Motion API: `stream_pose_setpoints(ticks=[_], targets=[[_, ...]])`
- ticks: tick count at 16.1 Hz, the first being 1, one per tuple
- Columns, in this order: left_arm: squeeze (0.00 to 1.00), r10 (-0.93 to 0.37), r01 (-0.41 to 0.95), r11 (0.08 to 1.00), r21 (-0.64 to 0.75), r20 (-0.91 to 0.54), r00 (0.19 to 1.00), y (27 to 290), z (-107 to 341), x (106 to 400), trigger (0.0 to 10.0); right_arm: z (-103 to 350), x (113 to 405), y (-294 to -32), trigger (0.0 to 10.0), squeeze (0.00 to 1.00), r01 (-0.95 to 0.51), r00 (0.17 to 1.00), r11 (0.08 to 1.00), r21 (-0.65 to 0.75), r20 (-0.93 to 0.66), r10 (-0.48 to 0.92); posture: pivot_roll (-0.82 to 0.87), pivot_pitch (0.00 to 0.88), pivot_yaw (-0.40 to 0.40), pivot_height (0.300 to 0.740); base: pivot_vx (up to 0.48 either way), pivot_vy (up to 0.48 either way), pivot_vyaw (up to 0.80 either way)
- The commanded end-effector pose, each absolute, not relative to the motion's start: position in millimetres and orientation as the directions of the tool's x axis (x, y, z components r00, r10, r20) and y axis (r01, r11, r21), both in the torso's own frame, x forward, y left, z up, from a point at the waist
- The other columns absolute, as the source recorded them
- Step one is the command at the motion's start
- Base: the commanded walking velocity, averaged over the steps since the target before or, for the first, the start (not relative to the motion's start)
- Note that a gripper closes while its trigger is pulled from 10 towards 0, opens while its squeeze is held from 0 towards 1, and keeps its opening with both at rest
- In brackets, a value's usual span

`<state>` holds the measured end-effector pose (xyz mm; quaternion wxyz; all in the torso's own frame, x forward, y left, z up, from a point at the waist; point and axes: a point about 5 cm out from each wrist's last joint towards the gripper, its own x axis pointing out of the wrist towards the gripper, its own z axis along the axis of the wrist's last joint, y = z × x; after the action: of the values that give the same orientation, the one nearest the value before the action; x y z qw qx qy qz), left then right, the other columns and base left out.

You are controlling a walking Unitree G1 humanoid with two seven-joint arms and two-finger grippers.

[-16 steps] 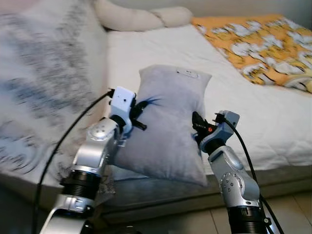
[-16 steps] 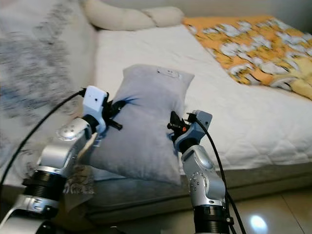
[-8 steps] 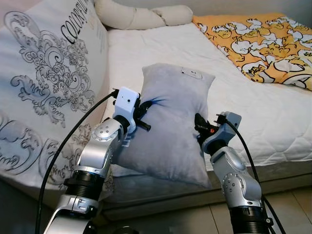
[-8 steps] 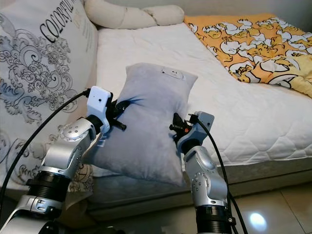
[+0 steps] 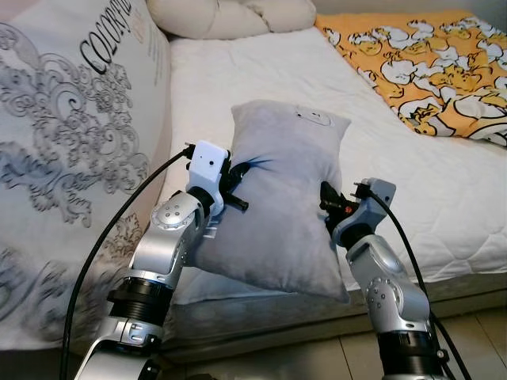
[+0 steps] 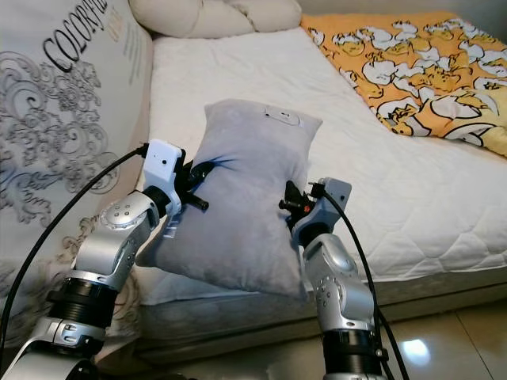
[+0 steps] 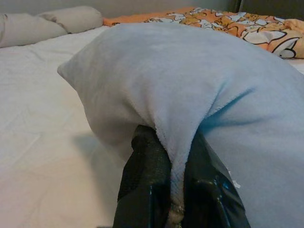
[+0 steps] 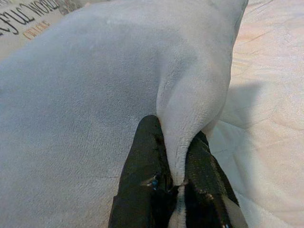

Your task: Clean up the room

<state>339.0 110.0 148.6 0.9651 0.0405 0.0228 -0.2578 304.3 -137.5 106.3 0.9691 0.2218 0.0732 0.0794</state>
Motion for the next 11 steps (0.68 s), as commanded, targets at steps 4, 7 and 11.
stream_pose_setpoints(ticks=[4,7,11], targets=[[0.0,-0.454,0.453,0.889,0.074,-0.006,0.891,118.0,160.6,343.4,10.0,109.2,306.8,-145.8,10.0,0.0,-0.111,0.98,0.909,0.403,-0.108,0.167,0.02,0.0,-0.008,0.74,0.307,0.0,0.53],[0.0,-0.453,0.452,0.889,0.072,-0.007,0.891,117.8,161.1,344.4,10.0,108.1,307.8,-149.1,10.0,0.0,-0.082,0.984,0.91,0.407,-0.113,0.139,0.02,0.0,-0.001,0.74,0.309,0.0,0.0],[0.0,-0.462,0.461,0.884,0.073,-0.009,0.887,116.2,161.6,345.8,10.0,107.1,307.7,-150.6,10.0,0.0,-0.071,0.985,0.912,0.405,-0.116,0.129,0.01,0.0,0.006,0.74,0.312,0.0,0.0]])
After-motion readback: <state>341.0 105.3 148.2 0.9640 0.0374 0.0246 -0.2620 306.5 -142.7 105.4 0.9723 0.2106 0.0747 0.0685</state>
